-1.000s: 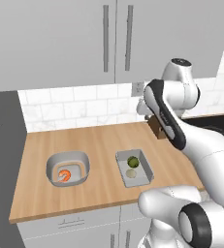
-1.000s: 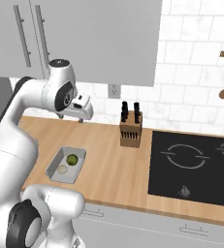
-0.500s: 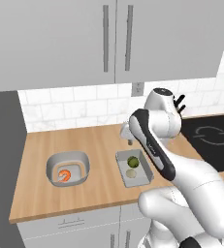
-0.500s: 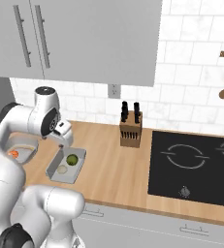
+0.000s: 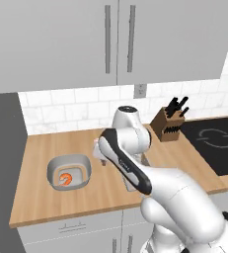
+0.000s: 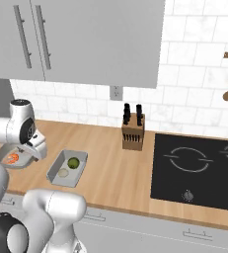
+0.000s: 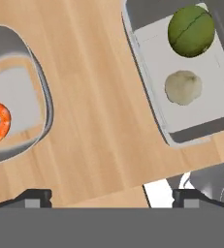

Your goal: Take the meat container that has the shrimp and place it on the second highest rack of the freezer. Then take the vegetable container that has the garlic and lime and place it on the highest rack of the freezer.

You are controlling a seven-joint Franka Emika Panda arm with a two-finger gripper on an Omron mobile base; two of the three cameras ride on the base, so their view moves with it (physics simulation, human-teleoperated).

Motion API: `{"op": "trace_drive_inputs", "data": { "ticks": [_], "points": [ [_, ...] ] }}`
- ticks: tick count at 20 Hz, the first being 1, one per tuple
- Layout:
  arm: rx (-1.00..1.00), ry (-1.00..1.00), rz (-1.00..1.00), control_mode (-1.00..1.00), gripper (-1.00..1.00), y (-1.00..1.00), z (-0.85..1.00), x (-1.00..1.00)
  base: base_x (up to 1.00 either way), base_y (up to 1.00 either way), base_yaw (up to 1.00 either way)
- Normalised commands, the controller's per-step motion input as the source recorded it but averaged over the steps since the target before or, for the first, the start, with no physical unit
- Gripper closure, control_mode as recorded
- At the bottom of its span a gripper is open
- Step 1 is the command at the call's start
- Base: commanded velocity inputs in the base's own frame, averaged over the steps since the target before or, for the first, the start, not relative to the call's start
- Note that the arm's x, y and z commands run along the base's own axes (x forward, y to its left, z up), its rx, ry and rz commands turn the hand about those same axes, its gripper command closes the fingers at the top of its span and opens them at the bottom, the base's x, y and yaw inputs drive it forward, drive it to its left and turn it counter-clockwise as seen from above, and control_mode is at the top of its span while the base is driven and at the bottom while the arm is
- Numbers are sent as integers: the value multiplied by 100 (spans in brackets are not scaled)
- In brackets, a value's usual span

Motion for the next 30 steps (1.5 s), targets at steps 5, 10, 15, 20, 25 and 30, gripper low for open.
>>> {"op": "trace_drive_inputs", "data": {
  "ticks": [5, 10, 15, 20, 25, 30],
  "points": [
    [-5, 20, -2, -100, -100, 89, -45, 32, 0, 0, 0],
    [0, 4, 0, -100, -100, 14, -25, 49, 0, 0, 0],
    [0, 0, 0, -100, -100, 2, -34, 61, 0, 0, 0],
    [0, 6, 0, -100, -100, 39, -55, 65, 0, 0, 0],
    [0, 8, 0, -100, -100, 29, -59, 50, 0, 0, 0],
    [0, 8, 0, -100, -100, 25, -49, 42, 0, 0, 0]
  ]
}}
